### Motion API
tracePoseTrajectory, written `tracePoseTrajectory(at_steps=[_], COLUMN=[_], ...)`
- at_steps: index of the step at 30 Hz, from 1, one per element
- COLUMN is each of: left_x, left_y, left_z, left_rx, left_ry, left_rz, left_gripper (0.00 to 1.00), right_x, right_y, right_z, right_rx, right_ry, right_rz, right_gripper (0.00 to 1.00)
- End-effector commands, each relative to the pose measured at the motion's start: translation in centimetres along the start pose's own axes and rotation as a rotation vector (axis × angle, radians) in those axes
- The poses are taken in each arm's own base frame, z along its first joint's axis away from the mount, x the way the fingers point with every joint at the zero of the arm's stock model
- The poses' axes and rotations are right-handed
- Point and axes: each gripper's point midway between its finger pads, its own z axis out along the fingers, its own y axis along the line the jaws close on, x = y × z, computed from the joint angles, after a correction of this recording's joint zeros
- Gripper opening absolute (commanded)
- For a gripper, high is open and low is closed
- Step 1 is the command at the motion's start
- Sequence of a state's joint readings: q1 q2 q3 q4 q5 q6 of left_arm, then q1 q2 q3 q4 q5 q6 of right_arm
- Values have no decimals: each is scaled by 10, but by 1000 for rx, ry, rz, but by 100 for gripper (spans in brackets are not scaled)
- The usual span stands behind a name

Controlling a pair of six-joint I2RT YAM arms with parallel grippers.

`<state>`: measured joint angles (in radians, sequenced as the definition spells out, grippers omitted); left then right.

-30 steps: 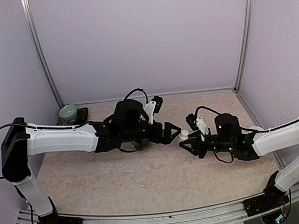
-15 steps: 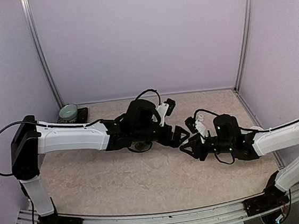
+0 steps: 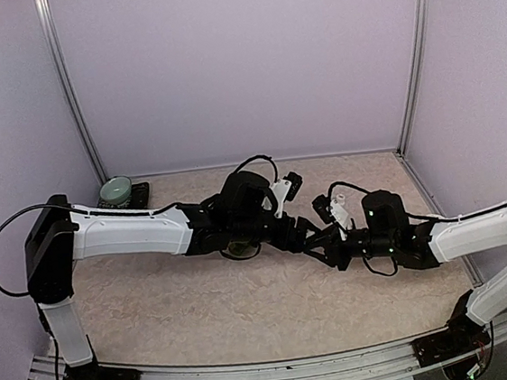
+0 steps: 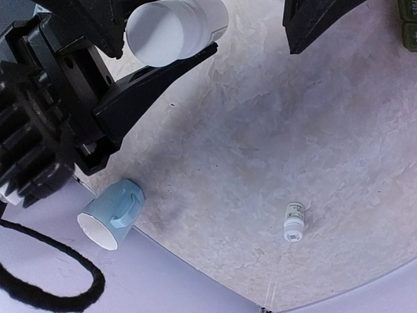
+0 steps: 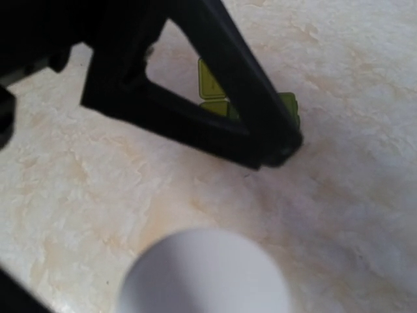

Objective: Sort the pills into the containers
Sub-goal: Pass from the right arm to the left

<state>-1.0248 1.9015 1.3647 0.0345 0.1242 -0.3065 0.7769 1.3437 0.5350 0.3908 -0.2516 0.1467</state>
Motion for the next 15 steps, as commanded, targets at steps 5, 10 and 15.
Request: tracePoseTrajectory(at_steps=[5,10,15], left_x=[-3,-3,-2], left_y=[-10,-12,-14], left_z=[7,8,9], left_rx=[35,50,63], left_ry=[5,5,8], left_rz=[21,21,16], left_gripper=[66,55,39], right_x=[-18,-14,-11], right_y=[11,11,12], right_z=[-1,0,1], right_rx=[-37,-41,-45], right_ry=[-36,-24,-17], right_rz=[-16,-15,-12], right_gripper=[21,21,21])
